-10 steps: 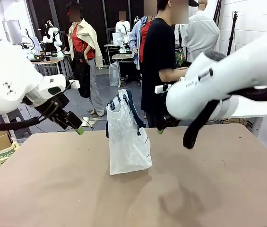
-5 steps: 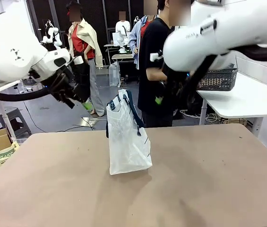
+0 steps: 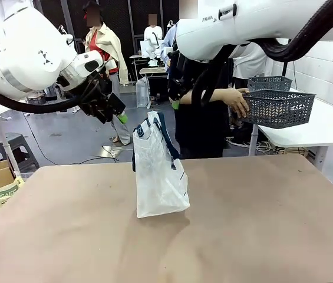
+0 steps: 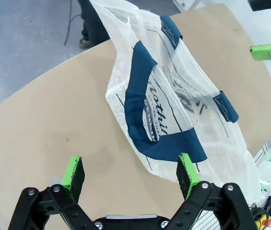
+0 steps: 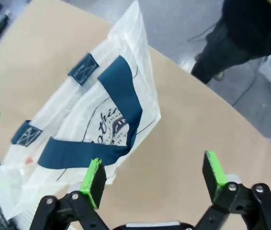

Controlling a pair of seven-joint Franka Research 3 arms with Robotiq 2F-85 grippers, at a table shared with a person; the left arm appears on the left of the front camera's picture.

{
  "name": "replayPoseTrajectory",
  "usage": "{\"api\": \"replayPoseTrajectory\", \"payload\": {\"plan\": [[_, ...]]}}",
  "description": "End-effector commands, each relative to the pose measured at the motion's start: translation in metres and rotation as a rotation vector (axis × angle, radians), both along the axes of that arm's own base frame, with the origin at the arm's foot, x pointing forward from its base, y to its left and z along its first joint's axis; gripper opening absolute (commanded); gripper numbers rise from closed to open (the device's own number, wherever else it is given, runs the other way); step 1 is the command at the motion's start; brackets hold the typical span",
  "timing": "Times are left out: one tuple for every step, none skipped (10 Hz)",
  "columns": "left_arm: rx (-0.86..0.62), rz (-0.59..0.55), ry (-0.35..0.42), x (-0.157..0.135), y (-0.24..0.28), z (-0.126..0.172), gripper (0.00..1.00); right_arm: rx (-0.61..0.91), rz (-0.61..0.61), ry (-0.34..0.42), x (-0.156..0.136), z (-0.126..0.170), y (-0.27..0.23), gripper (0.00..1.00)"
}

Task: Transfer purchased items from the store into the shopping bag.
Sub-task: Open the Reusable shopping bag in the center of the table.

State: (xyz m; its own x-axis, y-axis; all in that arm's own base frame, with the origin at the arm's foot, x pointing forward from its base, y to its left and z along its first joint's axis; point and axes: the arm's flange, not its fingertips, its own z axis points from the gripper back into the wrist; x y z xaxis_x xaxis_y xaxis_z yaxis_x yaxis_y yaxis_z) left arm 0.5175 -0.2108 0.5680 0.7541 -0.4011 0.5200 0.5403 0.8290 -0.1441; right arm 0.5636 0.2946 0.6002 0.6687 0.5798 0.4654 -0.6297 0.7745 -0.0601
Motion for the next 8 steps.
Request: {"api": "replayPoseTrajectory", "payload": {"plan": [[-0.003, 0.002, -0.002, 0.002, 0.0, 0.001, 1.0, 0.001, 0.005, 0.003, 0.003, -0.002, 0.004, 1.0], [-0.045, -0.015, 0.034, 0.004, -0.011, -0.003, 1.0, -0.004, -0.038, -0.006, 0.002, -0.011, 0.019, 1.0], [-0.066, -0.04, 0.022, 0.005, -0.017, 0.0, 1.0, -0.029, -0.065, -0.024, 0.004, -0.007, 0.038, 1.0], [-0.059, -0.037, 0.013, 0.005, -0.02, 0.0, 1.0, -0.036, -0.082, 0.013, 0.01, -0.003, 0.052, 1.0], [-0.058, -0.042, -0.003, 0.007, -0.023, -0.004, 1.0, -0.043, -0.096, 0.055, 0.021, -0.001, 0.064, 1.0], [-0.071, -0.051, -0.008, 0.007, -0.027, -0.006, 1.0, -0.063, -0.093, 0.069, 0.03, 0.0, 0.076, 1.0], [-0.078, -0.071, -0.022, 0.006, -0.03, -0.007, 1.0, -0.082, -0.082, 0.073, 0.036, -0.001, 0.087, 1.0], [-0.096, -0.085, -0.044, 0.003, -0.03, -0.008, 1.0, -0.083, -0.077, 0.074, 0.039, -0.002, 0.095, 1.0]]}}
